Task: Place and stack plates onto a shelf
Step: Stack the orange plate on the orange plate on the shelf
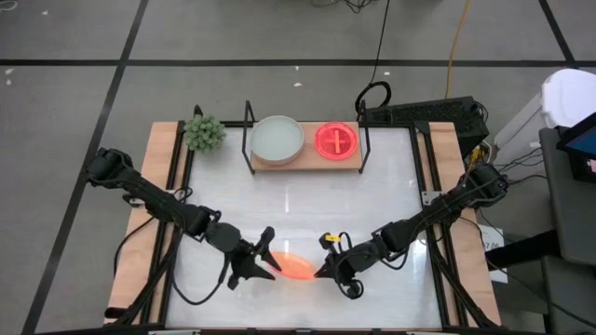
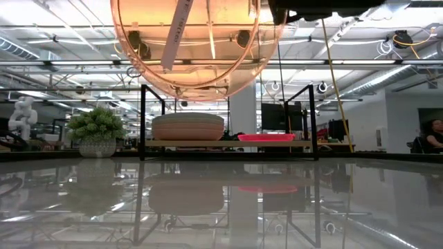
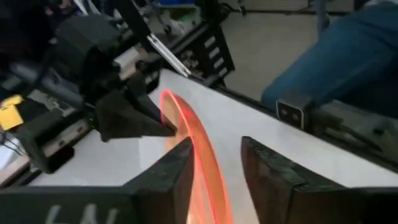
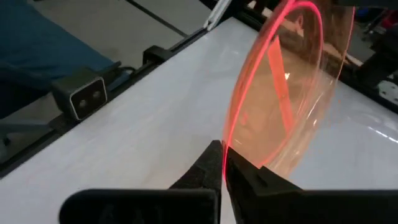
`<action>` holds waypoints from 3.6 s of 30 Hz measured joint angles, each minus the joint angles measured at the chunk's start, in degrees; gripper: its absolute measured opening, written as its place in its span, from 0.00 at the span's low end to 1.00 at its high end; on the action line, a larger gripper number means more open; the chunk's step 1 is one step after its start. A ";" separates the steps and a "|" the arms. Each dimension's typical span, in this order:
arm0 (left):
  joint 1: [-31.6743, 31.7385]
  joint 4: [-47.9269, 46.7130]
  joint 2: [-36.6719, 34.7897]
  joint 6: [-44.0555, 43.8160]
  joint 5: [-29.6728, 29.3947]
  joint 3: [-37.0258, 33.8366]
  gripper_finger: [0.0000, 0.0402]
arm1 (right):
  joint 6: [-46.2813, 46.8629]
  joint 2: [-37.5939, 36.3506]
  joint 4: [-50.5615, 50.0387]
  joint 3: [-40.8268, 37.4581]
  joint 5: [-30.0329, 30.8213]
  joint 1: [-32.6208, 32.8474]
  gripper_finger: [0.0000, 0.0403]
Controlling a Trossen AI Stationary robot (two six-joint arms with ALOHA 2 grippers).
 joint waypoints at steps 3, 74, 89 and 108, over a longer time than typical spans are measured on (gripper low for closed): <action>0.01 1.66 0.00 -0.26 -1.21 0.00 0.41 | -0.44 -0.04 0.78 0.00 -0.02 -0.08 0.00; -9.55 18.46 0.02 -57.32 -40.41 -21.24 0.54 | -3.15 -13.99 -16.66 -0.02 11.41 -37.97 0.00; -9.53 18.44 0.02 -57.11 -40.46 -21.24 0.54 | -2.77 -13.98 -7.58 -9.14 11.51 -45.50 0.00; -9.51 18.34 0.02 -57.06 -40.46 -21.24 0.54 | -1.81 -13.79 1.36 -14.49 4.66 -49.96 0.00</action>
